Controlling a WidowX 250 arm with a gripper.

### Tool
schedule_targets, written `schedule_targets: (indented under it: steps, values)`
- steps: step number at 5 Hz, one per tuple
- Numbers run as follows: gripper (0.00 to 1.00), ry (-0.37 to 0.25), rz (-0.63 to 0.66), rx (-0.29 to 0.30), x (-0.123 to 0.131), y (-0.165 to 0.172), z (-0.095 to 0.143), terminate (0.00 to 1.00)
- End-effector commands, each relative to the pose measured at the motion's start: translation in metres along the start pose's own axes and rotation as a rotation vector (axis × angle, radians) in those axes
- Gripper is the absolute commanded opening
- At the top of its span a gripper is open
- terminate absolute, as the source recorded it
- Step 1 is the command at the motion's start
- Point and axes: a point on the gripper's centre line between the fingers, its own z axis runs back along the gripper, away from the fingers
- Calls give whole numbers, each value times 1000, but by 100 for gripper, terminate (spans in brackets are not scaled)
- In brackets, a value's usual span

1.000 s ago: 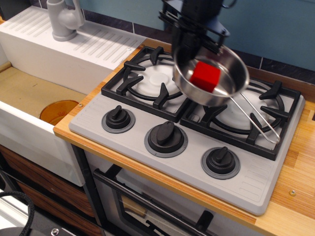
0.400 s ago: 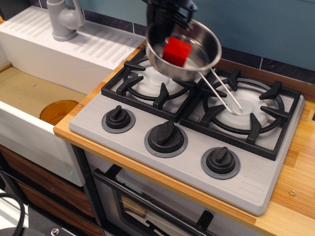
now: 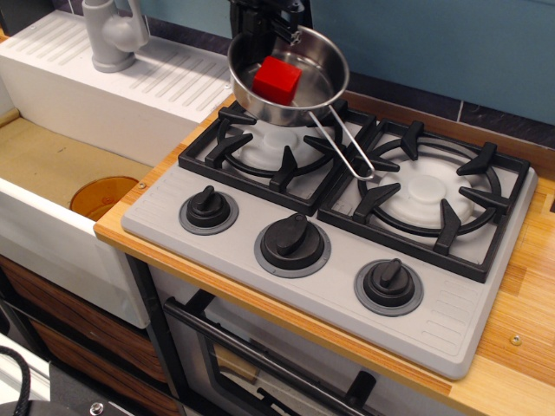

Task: Put redcube in pan and put pan on stove

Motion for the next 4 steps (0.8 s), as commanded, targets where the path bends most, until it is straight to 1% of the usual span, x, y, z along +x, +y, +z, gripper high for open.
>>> schedule_targets:
  steps: [1,2,3,4]
  values:
    - [0,-68,-4,22,8,26,1,0]
    - [0,-67,9,15,4,32,-10,0]
    - [100,-69,25,17,-1,27,-16,0]
    - [100,-56,47,9,-4,17,-15,0]
